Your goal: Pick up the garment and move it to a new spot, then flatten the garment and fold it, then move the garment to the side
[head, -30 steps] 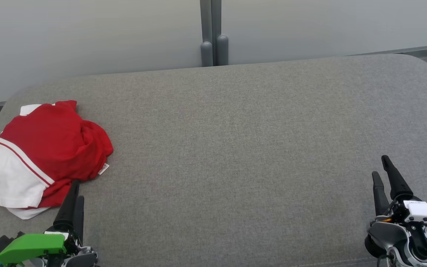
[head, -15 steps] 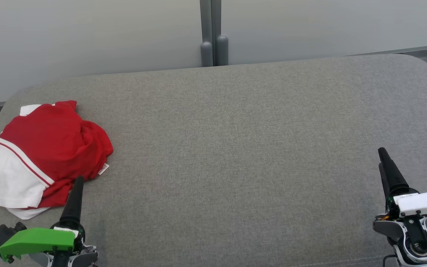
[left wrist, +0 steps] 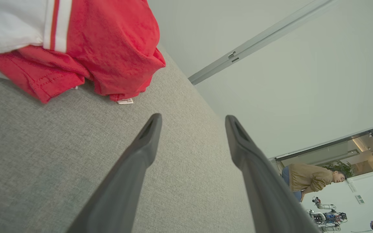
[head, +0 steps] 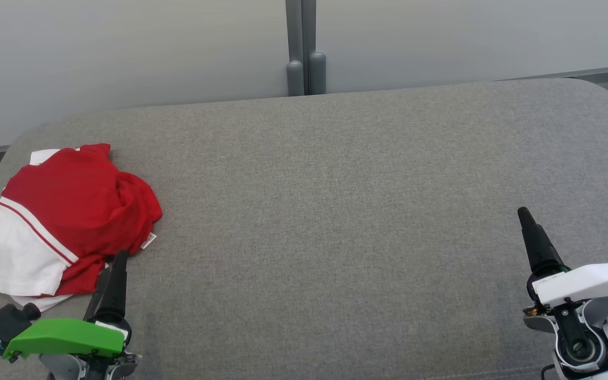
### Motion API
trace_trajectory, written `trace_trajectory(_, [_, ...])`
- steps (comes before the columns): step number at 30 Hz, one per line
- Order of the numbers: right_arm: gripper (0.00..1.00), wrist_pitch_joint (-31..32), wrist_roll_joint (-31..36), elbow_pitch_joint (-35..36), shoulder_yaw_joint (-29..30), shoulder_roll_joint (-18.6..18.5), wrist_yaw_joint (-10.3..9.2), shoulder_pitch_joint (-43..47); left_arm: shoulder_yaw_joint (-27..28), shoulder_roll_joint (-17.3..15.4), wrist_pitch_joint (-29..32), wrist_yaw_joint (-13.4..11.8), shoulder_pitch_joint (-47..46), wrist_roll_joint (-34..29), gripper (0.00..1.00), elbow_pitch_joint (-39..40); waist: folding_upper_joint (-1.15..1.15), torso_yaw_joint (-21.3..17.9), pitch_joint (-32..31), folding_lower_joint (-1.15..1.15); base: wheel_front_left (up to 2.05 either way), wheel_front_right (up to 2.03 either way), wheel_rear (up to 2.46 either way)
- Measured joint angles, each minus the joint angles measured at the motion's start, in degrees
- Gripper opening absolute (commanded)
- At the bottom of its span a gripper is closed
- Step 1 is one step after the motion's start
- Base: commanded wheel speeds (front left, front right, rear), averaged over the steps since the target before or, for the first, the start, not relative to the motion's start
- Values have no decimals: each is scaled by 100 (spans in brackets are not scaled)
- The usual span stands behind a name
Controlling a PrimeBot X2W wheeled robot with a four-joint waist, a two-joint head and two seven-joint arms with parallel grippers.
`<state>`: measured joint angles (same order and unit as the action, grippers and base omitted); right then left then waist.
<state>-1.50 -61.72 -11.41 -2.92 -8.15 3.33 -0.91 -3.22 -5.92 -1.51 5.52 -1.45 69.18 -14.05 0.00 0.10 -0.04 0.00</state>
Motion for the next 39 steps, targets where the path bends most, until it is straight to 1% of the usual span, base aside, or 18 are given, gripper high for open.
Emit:
trace_trajectory(5, [100, -96, 459, 29, -156, -87, -94, 1, -46, -32, -74, -57, -2, -516, 100, 103, 0, 4, -6, 0, 0, 0, 0])
trace_trajectory(9, [100, -177, 822, 58, -271, -132, -109, 1, -100, -43, -168, -103, -3, -916, 100, 168, 0, 7, -11, 0, 0, 0, 0])
trace_trajectory(11, [100, -214, 1003, 75, -322, -151, -177, 1, -151, -56, -216, -104, -3, -1103, 100, 191, 0, 7, -12, 0, 0, 0, 0])
trace_trajectory(21, [100, -403, 1839, 146, -557, -281, -294, 3, -346, -65, -412, -158, -2, -2053, 100, 343, 0, -5, -4, 0, 0, 0, 0])
trace_trajectory(29, [100, -564, 2462, 165, -679, -360, -394, 31, -460, -158, -567, -203, 1, -2844, 100, 417, 0, -36, 14, 0, 0, 0, 0])
trace_trajectory(31, [100, -614, 2705, 186, -710, -390, -416, 32, -472, -200, -621, -209, 3, -3125, 100, 458, 0, -51, 15, 0, 0, 0, 0])
trace_trajectory(32, [100, -638, 2764, 191, -719, -399, -449, 33, -479, -205, -634, -209, 3, -3205, 100, 472, 0, -56, 16, 0, 0, 0, 0])
trace_trajectory(36, [100, -714, 3051, 221, -746, -446, -455, 38, -516, -205, -722, -210, 9, -3524, 100, 517, 0, -75, 18, 0, 0, 0, 0])
trace_trajectory(37, [100, -742, 3117, 226, -756, -459, -493, 41, -519, -204, -743, -212, 13, -3584, 100, 522, 0, -80, 18, 0, 0, 0, 0])
trace_trajectory(39, [100, -765, 3241, 238, -762, -482, -505, 51, -516, -202, -770, -254, 34, -3695, 100, 520, 0, -87, 17, 0, 0, 0, 0])
